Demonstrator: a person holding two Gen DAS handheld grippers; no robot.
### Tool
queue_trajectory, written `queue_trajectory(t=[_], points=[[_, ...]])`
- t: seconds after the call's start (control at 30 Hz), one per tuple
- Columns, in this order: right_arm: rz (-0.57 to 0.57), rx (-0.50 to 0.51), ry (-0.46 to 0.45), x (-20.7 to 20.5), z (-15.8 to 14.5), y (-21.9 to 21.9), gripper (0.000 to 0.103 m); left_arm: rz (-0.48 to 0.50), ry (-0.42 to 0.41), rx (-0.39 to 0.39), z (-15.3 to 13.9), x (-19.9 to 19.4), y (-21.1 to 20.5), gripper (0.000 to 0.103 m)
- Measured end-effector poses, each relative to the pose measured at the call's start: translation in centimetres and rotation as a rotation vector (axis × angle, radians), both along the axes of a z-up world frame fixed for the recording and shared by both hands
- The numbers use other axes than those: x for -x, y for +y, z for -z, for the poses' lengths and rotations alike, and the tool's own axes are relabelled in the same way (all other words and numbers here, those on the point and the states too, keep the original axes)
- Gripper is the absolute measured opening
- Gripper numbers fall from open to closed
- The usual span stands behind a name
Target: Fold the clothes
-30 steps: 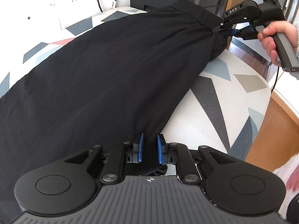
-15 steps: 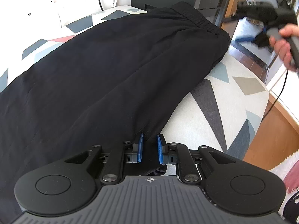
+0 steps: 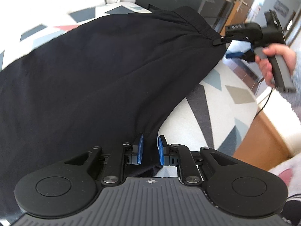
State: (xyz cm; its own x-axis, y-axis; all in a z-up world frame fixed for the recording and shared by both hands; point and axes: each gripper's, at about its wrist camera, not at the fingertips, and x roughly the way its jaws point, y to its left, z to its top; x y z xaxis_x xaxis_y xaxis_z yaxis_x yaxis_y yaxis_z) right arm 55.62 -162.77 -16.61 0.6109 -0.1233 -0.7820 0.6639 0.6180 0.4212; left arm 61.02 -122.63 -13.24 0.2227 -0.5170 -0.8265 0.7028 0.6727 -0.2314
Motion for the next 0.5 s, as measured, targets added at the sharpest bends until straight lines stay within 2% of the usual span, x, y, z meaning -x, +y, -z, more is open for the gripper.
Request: queue_trajectory(t=[0.1, 0.13, 0.23, 0.3, 0.37, 0.43, 0.5], points=[[-0.053, 0.215, 0.025, 0.4, -3.0, 2.3, 0.062, -0.036, 0.023, 0.061, -0.7, -0.1, 1.5, 0.017], [-0.099, 0.244, 0.014, 0.1, -3.7, 3.3, 0.062, -0.049, 0.03, 0.081, -0.9, -0.1, 2.0, 0.017], [-0.256, 0.306, -0.026, -1.2, -5.6, 6.3, 0.062, -0.053, 0.036, 0.12, -0.7, -0.5, 2.1, 0.017], [-0.375, 0.333, -0.046, -2.5, -6.4, 8.5, 0.07, -0.053, 0.038, 0.113, -0.1, -0.6, 1.6, 0.017], [-0.501, 0.336, -0.056, -5.1, -6.0, 11.6, 0.078, -0.057, 0.041, 0.107, 0.5, -0.7, 1.2, 0.017], [-0.619, 0.342, -0.053, -8.0, -5.1, 14.7, 0.078, -0.068, 0.04, 0.115, 0.9, -0.5, 1.3, 0.017], [-0.715, 0.36, -0.035, -11.1, -3.9, 17.5, 0.078, -0.097, 0.073, 0.147, 1.2, -0.7, 1.9, 0.017]])
